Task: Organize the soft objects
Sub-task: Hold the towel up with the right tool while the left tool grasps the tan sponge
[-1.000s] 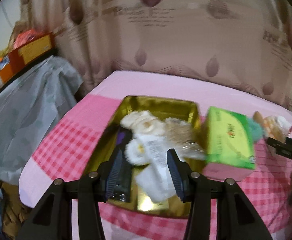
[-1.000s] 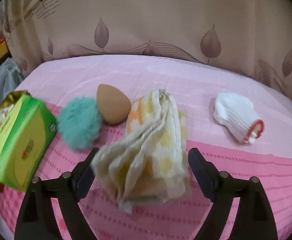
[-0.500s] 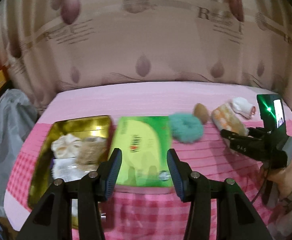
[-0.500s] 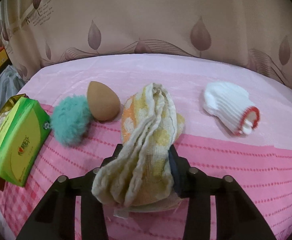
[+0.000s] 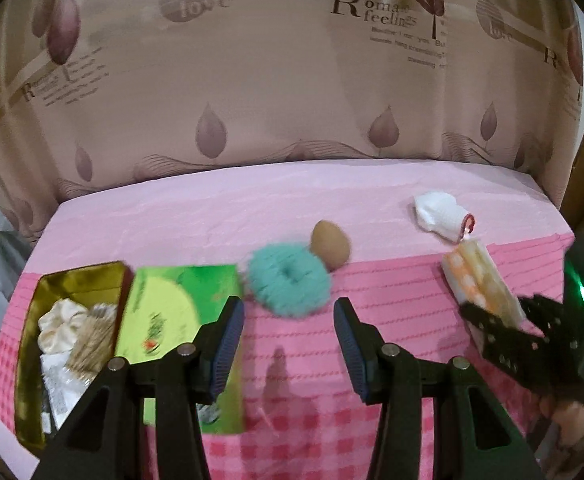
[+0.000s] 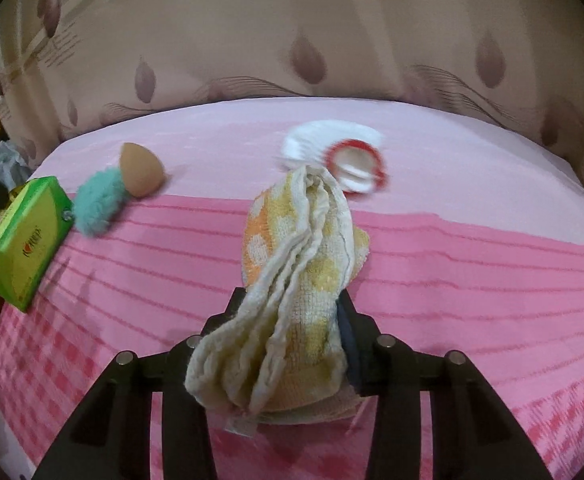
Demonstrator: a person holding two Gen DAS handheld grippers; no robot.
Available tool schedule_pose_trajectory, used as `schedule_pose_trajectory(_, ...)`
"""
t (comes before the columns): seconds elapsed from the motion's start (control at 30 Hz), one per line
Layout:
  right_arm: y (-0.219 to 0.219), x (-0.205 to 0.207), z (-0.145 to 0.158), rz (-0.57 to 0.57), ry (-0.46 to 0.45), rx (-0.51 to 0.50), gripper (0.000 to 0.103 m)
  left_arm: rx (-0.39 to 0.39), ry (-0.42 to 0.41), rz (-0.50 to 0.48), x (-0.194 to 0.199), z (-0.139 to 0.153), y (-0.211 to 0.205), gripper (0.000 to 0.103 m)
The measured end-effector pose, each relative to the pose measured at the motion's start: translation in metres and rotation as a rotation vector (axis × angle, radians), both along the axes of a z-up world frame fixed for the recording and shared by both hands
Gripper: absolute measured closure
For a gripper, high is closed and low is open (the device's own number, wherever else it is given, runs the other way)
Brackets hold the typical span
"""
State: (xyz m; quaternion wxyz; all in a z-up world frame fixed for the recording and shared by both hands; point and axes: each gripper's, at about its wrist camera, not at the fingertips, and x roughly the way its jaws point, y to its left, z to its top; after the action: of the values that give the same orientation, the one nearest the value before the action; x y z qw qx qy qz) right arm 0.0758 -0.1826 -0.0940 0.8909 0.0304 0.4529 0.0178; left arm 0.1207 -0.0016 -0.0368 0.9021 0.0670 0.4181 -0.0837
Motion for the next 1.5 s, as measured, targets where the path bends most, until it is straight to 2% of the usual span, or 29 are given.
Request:
schedule_pose_trajectory(0.17, -0.032, -0.018, 0.0, -0.052, -0.006, -0.01, 0.064, -0.017, 0.034, -0.021, 0.022, -0.005, -0.021, 0.055)
schedule_pose_trajectory(0.27, -0.045, -0.023, -0.001, -0.066, -0.007, 0.039, 0.064, -0.02, 0.078, -0.019, 0.039, -0.014, -0.032, 0.055)
schedule_pose_trajectory(0.57, -0.039, -0.019, -0.001, -0.054, -0.002, 0.019, 0.061, -0.014, 0.174, -0.04, 0.085, -0.027, -0.058, 0.055)
schedule_pose_trajectory(0.7, -0.038, -0.018, 0.0, -0.05, -0.001, 0.016, 0.06, -0.045, 0.236, -0.024, 0.104, -0.033, -0.059, 0.055)
schedule_pose_trajectory(1.03, -0.039, -0.02, 0.001, -0.047, -0.003, 0.04, 0.058, -0.009, 0.295, 0.007, 0.129, -0.05, -0.061, 0.055)
schedule_pose_trajectory(1.5, -0.039, -0.019, 0.002, -0.048, -0.002, 0.05, 0.057, 0.004, 0.302, 0.041, 0.141, -0.069, -0.067, 0.055)
